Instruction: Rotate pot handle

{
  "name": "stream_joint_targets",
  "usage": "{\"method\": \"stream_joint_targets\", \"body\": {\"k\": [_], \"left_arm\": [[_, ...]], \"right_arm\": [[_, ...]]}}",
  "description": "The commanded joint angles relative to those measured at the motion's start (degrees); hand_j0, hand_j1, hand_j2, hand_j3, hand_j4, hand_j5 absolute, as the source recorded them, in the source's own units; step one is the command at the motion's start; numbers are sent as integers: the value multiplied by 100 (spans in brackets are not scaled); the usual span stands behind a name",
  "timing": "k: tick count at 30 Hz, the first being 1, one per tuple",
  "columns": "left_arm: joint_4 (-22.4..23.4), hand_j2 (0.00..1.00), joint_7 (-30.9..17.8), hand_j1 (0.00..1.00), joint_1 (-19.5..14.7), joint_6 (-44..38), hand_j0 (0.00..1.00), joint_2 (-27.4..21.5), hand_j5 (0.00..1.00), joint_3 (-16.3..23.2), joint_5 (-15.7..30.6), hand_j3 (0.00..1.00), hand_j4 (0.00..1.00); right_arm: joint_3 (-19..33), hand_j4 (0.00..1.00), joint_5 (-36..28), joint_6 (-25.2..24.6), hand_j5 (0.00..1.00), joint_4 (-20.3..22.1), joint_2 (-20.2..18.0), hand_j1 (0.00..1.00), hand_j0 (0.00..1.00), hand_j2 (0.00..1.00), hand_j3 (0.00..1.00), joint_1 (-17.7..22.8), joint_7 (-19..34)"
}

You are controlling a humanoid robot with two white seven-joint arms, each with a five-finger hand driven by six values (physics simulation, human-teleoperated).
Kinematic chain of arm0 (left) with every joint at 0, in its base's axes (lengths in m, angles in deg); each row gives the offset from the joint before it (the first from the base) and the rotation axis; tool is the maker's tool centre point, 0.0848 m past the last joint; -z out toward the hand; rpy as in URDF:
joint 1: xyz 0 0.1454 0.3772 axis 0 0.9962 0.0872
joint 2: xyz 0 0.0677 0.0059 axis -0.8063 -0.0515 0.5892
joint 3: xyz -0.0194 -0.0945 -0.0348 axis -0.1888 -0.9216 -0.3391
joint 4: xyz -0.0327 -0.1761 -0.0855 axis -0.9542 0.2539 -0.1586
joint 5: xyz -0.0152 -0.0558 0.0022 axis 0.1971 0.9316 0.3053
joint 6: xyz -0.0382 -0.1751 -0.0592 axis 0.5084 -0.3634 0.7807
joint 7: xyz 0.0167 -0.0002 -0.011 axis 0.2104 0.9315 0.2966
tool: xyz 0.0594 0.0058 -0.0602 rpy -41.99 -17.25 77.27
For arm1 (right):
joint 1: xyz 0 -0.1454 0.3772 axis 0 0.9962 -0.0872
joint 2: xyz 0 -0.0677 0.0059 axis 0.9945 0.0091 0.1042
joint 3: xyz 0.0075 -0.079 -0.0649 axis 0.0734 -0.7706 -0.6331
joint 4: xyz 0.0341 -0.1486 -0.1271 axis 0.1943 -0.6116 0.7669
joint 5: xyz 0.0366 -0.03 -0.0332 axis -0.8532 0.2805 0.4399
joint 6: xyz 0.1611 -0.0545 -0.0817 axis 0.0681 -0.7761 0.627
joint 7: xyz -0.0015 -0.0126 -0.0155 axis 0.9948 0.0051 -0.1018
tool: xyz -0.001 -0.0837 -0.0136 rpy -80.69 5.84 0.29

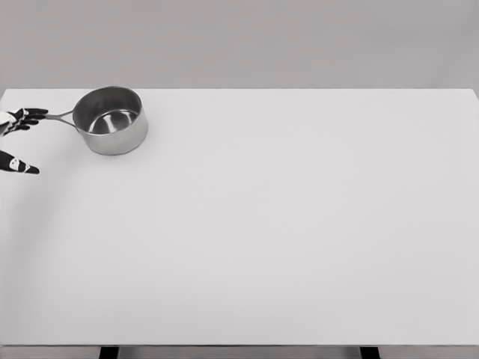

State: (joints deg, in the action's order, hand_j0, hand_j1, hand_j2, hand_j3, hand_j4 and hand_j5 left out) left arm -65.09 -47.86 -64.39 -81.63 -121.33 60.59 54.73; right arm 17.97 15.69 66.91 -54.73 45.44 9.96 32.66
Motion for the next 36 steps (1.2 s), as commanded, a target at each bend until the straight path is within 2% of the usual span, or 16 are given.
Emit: {"method": "stream_joint_targets", "body": {"k": [1,6,10,12,14,18,21,23,24,25,29,36], "left_arm": [[-158,100,1,100,0,10,100,-33,100,-9,42,100,100],[-430,100,1,100,211,176,100,-59,100,-53,77,100,100],[-650,100,1,100,571,387,100,-147,100,-193,209,100,100],[-825,100,1,100,861,396,100,-156,100,-439,218,100,100],[-1115,100,1,100,1327,396,100,-226,100,-870,218,100,100],[-1546,100,1,100,1881,703,100,-235,100,-1450,226,100,100],[-1845,100,1,100,2285,1424,100,-261,100,-1810,411,100,100],[-2117,100,1,100,2733,2390,100,-279,100,-2118,472,100,100],[-2240,100,1,100,2839,2754,100,-270,100,-2223,472,100,100],[-2355,100,1,100,2979,2754,100,-261,100,-2329,472,100,100],[-2698,100,1,100,3032,2754,100,-217,100,-2584,472,100,100],[-3295,100,1,100,2962,2754,100,-235,100,-2628,464,100,100]], "right_arm": [[1,100,0,0,100,0,0,100,100,100,100,0,0],[1,100,0,0,100,0,0,100,100,100,100,0,0],[1,100,0,0,100,0,0,100,100,100,100,0,0],[1,100,0,0,100,0,0,100,100,100,100,0,0],[1,100,0,0,100,0,0,100,100,100,100,0,0],[1,100,0,0,100,0,0,100,100,100,100,0,0],[1,100,0,0,100,0,0,100,100,100,100,0,0],[1,100,0,0,100,0,0,100,100,100,100,0,0],[1,100,0,0,100,0,0,100,100,100,100,0,0],[1,100,0,0,100,0,0,100,100,100,100,0,0],[1,100,0,0,100,0,0,100,100,100,100,0,0],[1,100,0,0,100,0,0,100,100,100,100,0,0]]}}
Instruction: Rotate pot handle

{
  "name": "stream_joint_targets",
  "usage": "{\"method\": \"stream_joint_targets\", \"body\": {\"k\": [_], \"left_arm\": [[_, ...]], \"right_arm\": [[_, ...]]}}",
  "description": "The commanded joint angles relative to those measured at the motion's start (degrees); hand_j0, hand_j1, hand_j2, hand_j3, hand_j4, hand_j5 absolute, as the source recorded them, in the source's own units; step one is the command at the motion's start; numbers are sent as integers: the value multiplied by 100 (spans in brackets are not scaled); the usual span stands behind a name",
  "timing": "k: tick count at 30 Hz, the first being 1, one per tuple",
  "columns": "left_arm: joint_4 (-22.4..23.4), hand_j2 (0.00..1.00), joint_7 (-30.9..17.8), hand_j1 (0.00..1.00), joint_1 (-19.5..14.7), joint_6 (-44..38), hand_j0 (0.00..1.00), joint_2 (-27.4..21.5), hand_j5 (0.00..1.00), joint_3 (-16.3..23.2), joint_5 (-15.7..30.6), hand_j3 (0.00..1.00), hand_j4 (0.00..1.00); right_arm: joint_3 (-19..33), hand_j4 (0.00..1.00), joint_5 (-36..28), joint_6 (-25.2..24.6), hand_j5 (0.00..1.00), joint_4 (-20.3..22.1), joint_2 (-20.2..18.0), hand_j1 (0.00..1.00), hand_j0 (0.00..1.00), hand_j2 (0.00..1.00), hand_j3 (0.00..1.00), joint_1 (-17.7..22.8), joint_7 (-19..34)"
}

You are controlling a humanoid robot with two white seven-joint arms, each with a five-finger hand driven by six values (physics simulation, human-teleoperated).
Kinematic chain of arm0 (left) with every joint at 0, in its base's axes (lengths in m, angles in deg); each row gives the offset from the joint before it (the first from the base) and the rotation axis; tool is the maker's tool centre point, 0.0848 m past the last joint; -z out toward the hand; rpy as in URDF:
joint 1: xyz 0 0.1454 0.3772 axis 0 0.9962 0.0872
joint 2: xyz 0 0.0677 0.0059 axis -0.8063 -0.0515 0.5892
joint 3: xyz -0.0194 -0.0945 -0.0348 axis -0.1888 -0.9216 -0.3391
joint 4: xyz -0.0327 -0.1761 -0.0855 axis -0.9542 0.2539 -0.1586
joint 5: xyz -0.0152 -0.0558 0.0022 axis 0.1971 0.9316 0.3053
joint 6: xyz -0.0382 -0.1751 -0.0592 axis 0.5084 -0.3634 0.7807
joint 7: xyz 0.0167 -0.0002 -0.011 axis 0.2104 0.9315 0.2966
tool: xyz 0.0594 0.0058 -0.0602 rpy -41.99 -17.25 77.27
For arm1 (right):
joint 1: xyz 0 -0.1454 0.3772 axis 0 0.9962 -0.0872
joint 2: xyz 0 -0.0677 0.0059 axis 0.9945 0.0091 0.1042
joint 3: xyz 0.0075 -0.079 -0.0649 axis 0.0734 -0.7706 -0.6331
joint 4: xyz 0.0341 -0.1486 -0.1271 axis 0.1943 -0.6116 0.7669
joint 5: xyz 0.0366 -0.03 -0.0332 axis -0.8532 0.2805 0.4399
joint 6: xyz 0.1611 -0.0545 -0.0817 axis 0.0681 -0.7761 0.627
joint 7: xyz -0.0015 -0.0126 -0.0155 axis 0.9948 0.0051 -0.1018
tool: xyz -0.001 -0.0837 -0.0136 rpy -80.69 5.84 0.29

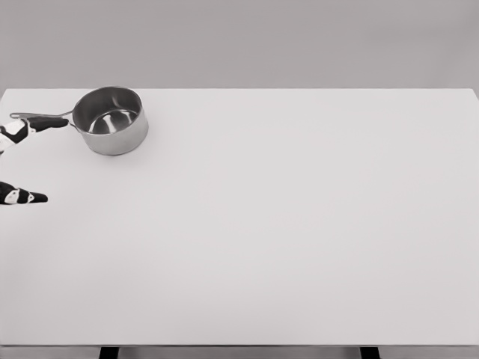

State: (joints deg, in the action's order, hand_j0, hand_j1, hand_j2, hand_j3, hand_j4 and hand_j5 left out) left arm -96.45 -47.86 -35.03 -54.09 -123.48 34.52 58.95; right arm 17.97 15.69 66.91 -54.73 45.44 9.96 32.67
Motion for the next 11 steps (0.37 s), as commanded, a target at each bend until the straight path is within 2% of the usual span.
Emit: {"method": "stream_joint_targets", "body": {"k": [1,5,8,11], "left_arm": [[-178,100,2,100,0,0,100,-37,100,5,50,100,100],[-336,100,2,100,-44,0,100,25,100,40,50,100,100],[-679,100,2,100,-53,0,100,33,100,84,24,100,100],[-705,100,2,100,-44,0,100,33,100,93,7,100,100]], "right_arm": [[1,100,0,0,100,0,0,100,100,100,100,0,-1],[1,100,0,0,100,0,0,100,100,100,100,0,-1],[1,100,0,0,100,0,0,100,100,100,100,0,-1],[1,100,0,0,100,0,0,100,100,100,100,0,-1]]}}
